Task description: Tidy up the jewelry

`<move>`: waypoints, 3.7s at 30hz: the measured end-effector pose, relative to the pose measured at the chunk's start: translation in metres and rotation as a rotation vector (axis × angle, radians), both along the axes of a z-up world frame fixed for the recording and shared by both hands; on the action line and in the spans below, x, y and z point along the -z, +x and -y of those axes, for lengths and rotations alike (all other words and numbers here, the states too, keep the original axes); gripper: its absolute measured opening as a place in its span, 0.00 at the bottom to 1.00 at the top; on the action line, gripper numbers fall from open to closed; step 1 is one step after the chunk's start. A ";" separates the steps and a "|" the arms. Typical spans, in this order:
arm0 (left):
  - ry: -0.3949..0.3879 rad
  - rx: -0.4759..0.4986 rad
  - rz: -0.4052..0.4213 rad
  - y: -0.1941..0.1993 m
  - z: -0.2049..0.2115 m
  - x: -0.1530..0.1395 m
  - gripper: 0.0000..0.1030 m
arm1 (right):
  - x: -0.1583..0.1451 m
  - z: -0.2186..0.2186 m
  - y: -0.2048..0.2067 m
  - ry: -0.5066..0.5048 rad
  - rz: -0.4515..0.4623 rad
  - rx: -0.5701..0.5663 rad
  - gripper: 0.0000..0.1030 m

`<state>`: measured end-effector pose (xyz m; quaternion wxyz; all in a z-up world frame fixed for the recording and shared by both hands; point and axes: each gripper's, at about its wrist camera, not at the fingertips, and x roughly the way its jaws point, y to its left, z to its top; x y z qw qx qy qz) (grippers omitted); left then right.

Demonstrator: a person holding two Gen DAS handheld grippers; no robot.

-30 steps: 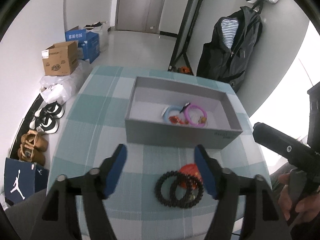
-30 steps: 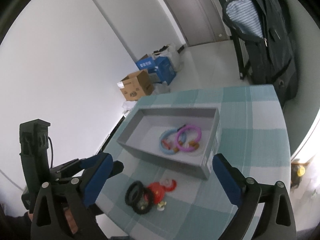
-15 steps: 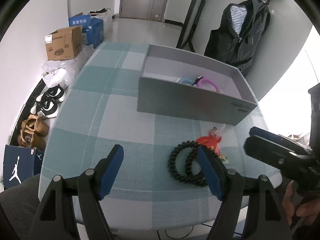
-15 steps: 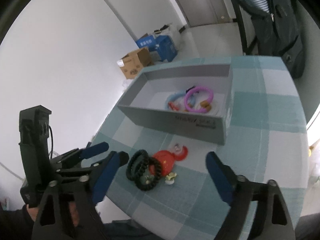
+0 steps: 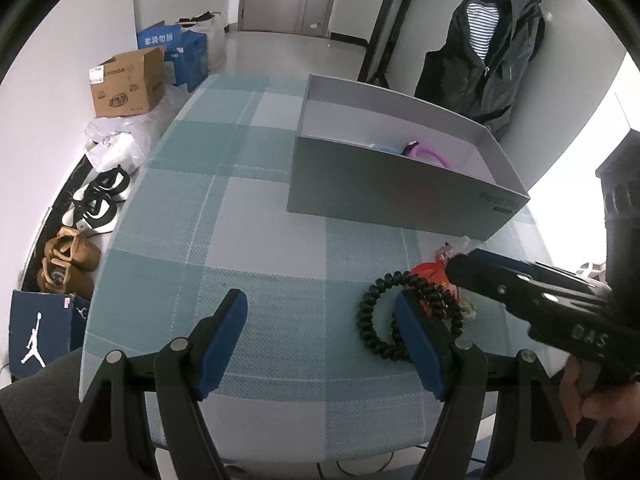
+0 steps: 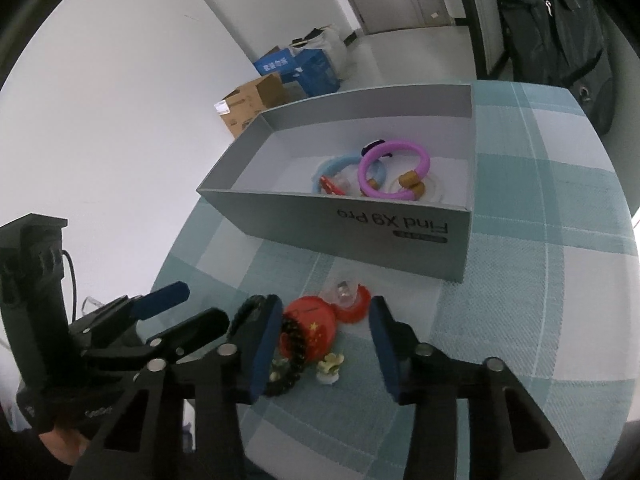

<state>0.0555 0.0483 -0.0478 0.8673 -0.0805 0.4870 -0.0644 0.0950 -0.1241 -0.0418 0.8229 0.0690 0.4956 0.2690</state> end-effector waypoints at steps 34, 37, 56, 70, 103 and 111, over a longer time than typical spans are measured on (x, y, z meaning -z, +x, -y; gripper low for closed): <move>-0.098 0.150 -0.022 0.004 0.028 0.003 0.70 | -0.016 0.016 0.002 0.058 0.030 0.042 0.17; -0.083 0.145 -0.021 0.006 0.029 0.004 0.70 | -0.017 0.017 0.000 0.064 0.034 0.036 0.17; -0.088 0.181 -0.015 0.006 0.031 0.004 0.34 | -0.021 0.021 0.000 0.091 0.035 0.038 0.18; -0.101 0.156 0.045 0.002 0.025 -0.007 0.33 | -0.029 0.022 -0.004 0.121 0.068 0.021 0.18; -0.138 0.148 0.168 0.074 0.011 -0.048 0.33 | -0.077 0.037 0.051 0.262 0.146 0.033 0.18; -0.144 0.170 0.159 0.091 0.013 -0.045 0.33 | -0.074 0.025 0.077 0.246 0.144 0.000 0.18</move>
